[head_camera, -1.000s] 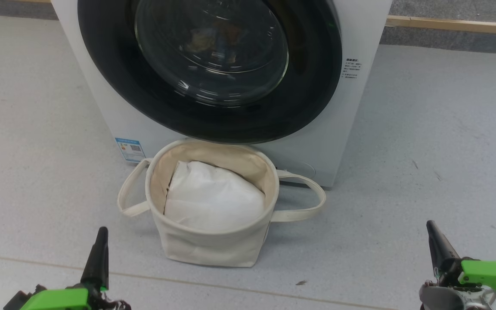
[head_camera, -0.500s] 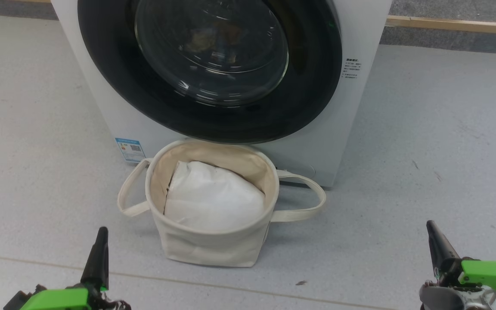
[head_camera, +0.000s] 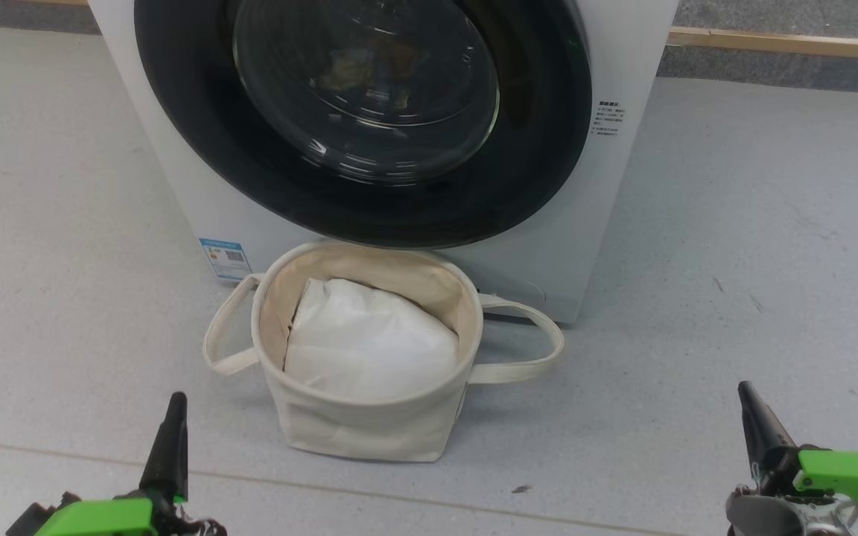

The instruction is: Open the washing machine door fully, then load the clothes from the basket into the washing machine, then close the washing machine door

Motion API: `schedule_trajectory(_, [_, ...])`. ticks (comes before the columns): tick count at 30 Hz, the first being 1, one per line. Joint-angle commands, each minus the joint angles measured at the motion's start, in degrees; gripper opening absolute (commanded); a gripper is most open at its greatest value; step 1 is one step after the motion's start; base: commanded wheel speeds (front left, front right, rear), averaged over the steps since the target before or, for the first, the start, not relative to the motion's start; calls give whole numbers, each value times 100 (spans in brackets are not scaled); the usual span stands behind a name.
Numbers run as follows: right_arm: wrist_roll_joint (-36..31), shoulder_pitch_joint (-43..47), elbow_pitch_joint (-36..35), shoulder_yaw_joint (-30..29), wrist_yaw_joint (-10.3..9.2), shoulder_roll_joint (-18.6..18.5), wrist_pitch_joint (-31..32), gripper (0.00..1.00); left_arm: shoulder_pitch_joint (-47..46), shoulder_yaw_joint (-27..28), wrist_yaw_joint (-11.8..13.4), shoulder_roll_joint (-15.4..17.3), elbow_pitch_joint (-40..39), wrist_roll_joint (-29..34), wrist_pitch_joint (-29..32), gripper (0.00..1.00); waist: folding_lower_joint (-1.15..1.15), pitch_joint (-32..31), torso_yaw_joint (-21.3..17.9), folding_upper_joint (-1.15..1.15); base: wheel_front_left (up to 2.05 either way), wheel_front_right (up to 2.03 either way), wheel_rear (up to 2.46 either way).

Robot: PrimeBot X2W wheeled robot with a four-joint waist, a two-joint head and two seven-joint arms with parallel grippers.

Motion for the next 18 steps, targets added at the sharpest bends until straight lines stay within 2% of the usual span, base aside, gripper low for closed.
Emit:
schedule_trajectory(1, [-24,-274,-178,92,0,-52,31,0,-245,198,-40,81,-216,-17,45,0,0,0,0,0,0,0,0])
schedule_trajectory(18, [-34,-275,-177,80,0,-44,40,0,-245,198,-40,81,-216,-17,45,0,0,0,0,0,0,0,0])
